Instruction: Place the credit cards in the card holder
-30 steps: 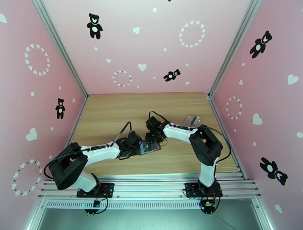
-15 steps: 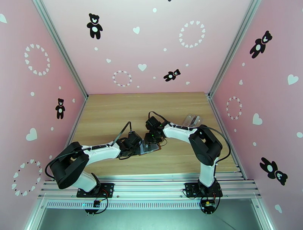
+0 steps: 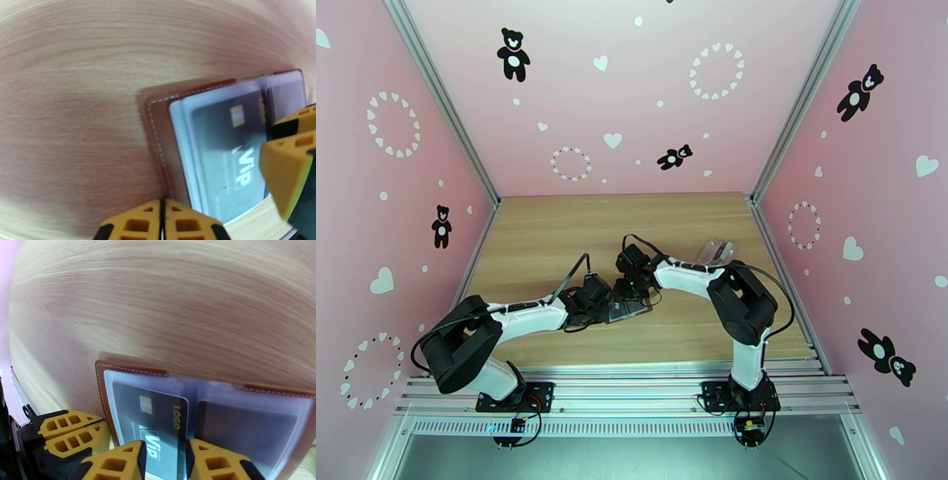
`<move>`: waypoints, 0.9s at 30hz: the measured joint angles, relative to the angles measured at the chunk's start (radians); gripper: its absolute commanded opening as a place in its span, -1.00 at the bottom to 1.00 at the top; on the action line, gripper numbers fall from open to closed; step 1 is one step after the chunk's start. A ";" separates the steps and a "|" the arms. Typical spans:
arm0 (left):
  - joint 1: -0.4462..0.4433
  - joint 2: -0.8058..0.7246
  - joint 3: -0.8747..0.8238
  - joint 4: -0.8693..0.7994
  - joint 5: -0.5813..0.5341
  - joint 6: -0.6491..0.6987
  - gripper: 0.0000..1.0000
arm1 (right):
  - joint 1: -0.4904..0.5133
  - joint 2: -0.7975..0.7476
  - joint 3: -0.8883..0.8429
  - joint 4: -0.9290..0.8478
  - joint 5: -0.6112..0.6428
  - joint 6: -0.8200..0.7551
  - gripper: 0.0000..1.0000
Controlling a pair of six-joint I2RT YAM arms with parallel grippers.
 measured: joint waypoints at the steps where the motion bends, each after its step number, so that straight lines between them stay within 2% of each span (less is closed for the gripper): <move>1: 0.000 0.000 0.000 0.000 0.000 0.000 -0.83 | 0.000 0.000 -0.002 0.003 -0.002 0.003 -0.32; 27: 0.004 -0.028 -0.035 0.042 0.008 0.000 -0.79 | 0.019 -0.082 -0.069 -0.012 0.047 0.010 -0.23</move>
